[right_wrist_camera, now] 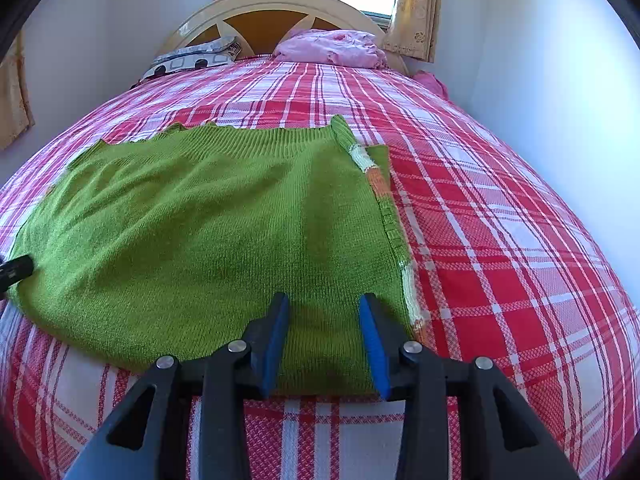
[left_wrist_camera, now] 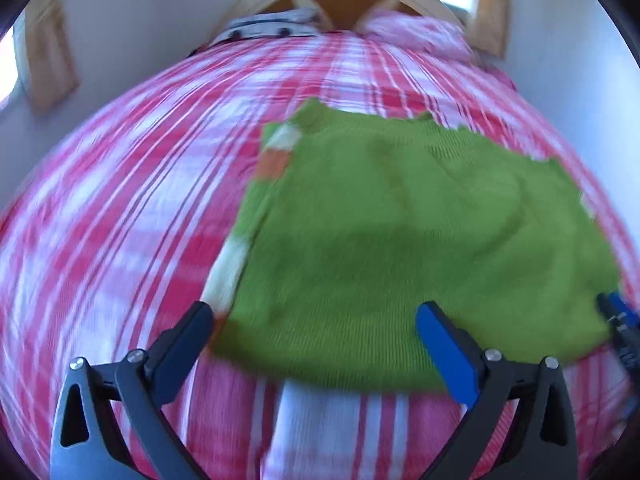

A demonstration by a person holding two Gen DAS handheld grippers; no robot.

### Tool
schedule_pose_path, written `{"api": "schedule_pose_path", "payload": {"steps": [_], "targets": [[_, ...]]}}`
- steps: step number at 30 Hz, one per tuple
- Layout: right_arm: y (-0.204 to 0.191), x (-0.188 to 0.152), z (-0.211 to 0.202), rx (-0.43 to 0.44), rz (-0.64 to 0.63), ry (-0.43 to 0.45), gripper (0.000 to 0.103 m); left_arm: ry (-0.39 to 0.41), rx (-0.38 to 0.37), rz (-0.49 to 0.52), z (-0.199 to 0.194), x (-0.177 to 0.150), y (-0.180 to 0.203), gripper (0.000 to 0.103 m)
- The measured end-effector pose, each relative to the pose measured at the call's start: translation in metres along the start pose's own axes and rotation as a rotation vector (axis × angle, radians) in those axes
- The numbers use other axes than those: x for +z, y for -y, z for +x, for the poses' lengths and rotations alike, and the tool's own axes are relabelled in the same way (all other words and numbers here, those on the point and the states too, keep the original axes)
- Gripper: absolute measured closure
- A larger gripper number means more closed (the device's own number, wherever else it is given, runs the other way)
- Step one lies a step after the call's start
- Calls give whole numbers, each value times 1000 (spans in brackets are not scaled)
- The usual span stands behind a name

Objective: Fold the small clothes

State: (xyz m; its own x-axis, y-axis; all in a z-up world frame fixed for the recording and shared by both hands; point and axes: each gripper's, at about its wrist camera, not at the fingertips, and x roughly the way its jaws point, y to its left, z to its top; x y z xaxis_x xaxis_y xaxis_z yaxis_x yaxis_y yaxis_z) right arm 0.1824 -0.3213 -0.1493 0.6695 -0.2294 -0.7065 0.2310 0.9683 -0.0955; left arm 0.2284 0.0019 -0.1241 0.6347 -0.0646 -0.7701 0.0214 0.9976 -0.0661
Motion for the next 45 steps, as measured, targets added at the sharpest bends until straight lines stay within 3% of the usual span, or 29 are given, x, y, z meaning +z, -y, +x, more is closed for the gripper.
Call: {"api": "schedule_pose_path", "payload": {"steps": [2, 5, 10, 13, 18, 19, 20, 22, 23, 26, 32, 35, 40, 45], "targets": [[0, 0, 0, 3, 2, 0, 65, -2, -54, -141, -8, -12, -19, 0], [2, 0, 0, 13, 11, 1, 64, -20, -110, -258, -1, -14, -34, 0], [3, 0, 0, 24, 20, 3, 64, -5, -66, -234, 13, 1, -18, 0], [3, 0, 0, 21, 18, 4, 64, 18, -112, -293, 20, 8, -20, 3], [4, 2, -6, 30, 14, 18, 64, 60, -212, -354, 29, 12, -29, 34], [4, 4, -12, 51, 20, 38, 64, 55, -241, -359, 30, 12, -31, 51], [2, 9, -21, 77, 26, 72, 64, 42, -285, -376, 34, 11, -34, 59], [-8, 23, -36, 121, 21, 122, 64, 40, -327, -430, 38, 8, -44, 65], [-18, 34, -42, 154, 10, 140, 63, 47, -337, -450, 37, 7, -47, 70], [-55, 69, -43, 280, -39, 134, 42, 56, -342, -457, 36, 5, -47, 72], [-163, 137, -3, 487, -208, 13, 41, 65, -362, -481, 36, 1, -50, 72], [-221, 159, 36, 535, -255, -102, 41, 76, -385, -508, 36, -2, -54, 72], [-293, 163, 79, 577, -346, -254, 41, 88, -408, -528, 36, -5, -57, 72], [-338, 155, 96, 532, -463, -275, 41, 101, -426, -556, 34, -9, -62, 72]]}}
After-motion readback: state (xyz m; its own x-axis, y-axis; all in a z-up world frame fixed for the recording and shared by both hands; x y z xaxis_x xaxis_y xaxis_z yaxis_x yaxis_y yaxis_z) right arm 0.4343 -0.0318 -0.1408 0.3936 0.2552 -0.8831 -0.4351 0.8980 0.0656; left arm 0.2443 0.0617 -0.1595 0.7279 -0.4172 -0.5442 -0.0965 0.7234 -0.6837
